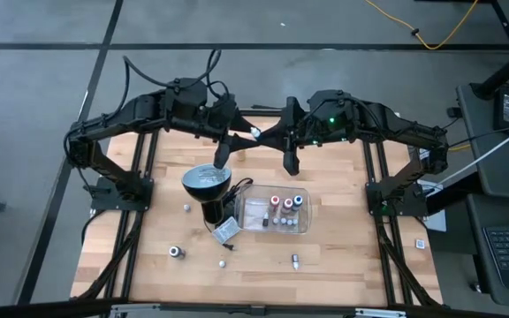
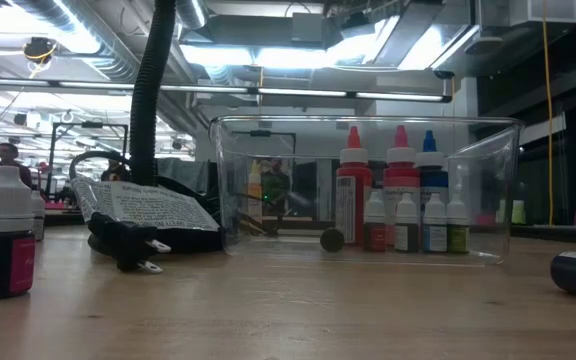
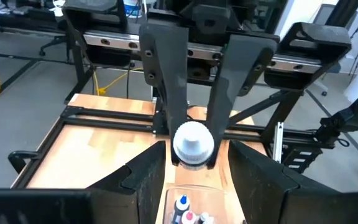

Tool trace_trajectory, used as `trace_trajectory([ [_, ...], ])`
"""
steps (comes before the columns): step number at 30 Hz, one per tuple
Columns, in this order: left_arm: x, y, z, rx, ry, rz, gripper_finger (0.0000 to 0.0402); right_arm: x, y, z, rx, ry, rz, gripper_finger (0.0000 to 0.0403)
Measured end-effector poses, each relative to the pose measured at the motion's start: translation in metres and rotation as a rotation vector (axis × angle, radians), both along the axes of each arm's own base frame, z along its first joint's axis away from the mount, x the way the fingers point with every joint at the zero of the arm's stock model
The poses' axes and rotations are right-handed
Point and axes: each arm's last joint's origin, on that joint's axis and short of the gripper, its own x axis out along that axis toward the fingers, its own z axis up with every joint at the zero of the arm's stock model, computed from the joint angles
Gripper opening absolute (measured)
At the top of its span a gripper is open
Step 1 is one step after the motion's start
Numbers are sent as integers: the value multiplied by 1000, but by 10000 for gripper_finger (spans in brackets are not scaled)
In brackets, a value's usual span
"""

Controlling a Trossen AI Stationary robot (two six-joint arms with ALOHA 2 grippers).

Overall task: Pick & Place food coloring
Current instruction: Put the small black food coloring bottle into the transparent bin

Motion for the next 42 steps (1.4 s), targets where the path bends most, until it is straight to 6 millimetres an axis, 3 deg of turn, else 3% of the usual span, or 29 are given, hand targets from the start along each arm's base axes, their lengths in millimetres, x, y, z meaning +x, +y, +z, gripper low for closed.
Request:
trace_trajectory([
  [15,2,1,1,-6,-21,1,169,0,0,0,-5,3,1,61],
  [27,-4,0,8,-1,-59,4,107,1,5,3,-55,-29,-42,61],
  [42,-8,2,34,23,-296,23,134,5,13,17,-115,-183,-113,59],
])
